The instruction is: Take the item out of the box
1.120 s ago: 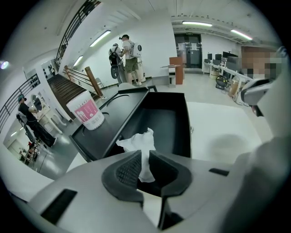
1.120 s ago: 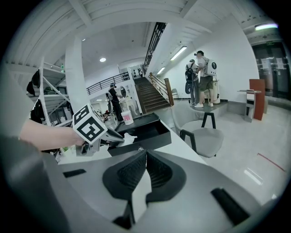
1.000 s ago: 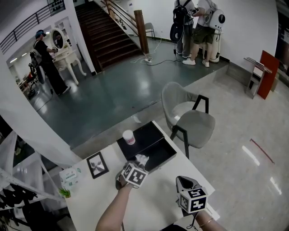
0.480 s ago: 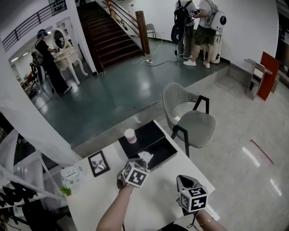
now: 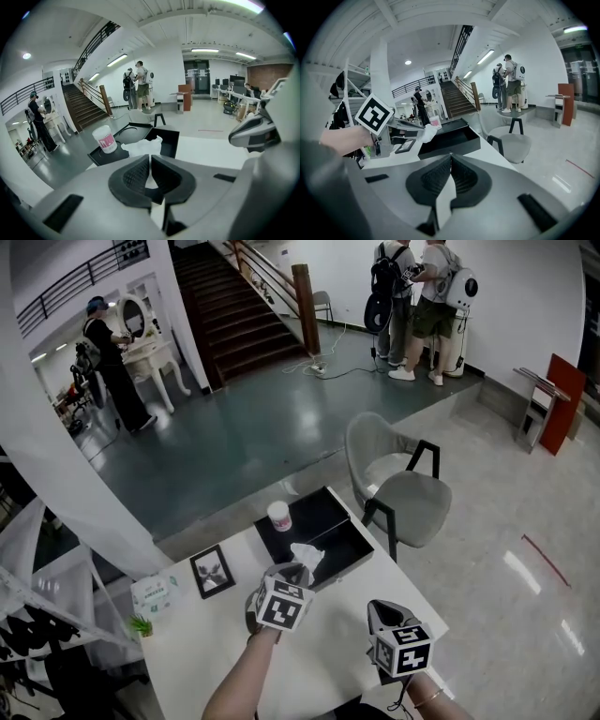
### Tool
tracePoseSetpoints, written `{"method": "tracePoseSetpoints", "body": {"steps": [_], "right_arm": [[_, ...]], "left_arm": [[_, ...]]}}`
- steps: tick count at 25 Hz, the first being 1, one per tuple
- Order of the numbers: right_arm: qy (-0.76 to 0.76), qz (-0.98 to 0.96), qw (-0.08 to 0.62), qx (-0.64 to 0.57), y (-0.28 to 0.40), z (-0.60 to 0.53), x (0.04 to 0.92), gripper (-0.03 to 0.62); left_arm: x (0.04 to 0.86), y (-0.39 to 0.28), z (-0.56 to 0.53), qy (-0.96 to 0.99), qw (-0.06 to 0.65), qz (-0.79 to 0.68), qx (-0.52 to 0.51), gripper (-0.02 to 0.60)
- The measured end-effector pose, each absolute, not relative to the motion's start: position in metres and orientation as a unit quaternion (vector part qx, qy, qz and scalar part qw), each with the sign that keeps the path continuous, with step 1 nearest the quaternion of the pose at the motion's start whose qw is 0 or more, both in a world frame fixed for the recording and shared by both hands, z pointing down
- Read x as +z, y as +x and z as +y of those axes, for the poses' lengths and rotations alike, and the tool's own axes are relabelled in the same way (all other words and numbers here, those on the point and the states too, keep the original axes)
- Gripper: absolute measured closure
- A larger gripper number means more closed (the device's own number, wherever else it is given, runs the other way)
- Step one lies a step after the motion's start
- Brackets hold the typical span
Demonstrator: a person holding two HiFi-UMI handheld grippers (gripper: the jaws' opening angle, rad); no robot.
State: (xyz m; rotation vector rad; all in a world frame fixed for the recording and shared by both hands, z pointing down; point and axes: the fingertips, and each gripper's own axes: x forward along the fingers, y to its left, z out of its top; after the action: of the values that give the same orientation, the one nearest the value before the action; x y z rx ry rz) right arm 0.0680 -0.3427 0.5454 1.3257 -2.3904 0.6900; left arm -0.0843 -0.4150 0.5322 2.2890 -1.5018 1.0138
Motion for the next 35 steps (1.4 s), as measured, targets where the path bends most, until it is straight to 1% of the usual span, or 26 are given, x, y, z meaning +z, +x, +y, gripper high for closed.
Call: {"method": "tracePoseSetpoints", "body": {"steps": [6,10,17,35], "right_arm": [[0.462,-0.841,0.157,0.234,0.064,-0.339,0.539,0.594],[0.46,-0.845,0.156,0.226,0.061,-0.34,0.532,0.593],[0.456,-0.85,0.154,0.215,0.053,-0.343,0.524,0.593],[0.437,-0.862,0.157,0.202,0.03,-0.336,0.517,0.594]], "left_arm": [[0.513,-0.091,-0.4,0.783,0.11,-0.534,0.3,0.56],[0.506,-0.098,-0.384,0.779,0.134,-0.551,0.267,0.56],[0.495,-0.111,-0.361,0.774,0.151,-0.573,0.224,0.56],[0.509,-0.143,-0.304,0.744,0.202,-0.616,0.16,0.56]]}}
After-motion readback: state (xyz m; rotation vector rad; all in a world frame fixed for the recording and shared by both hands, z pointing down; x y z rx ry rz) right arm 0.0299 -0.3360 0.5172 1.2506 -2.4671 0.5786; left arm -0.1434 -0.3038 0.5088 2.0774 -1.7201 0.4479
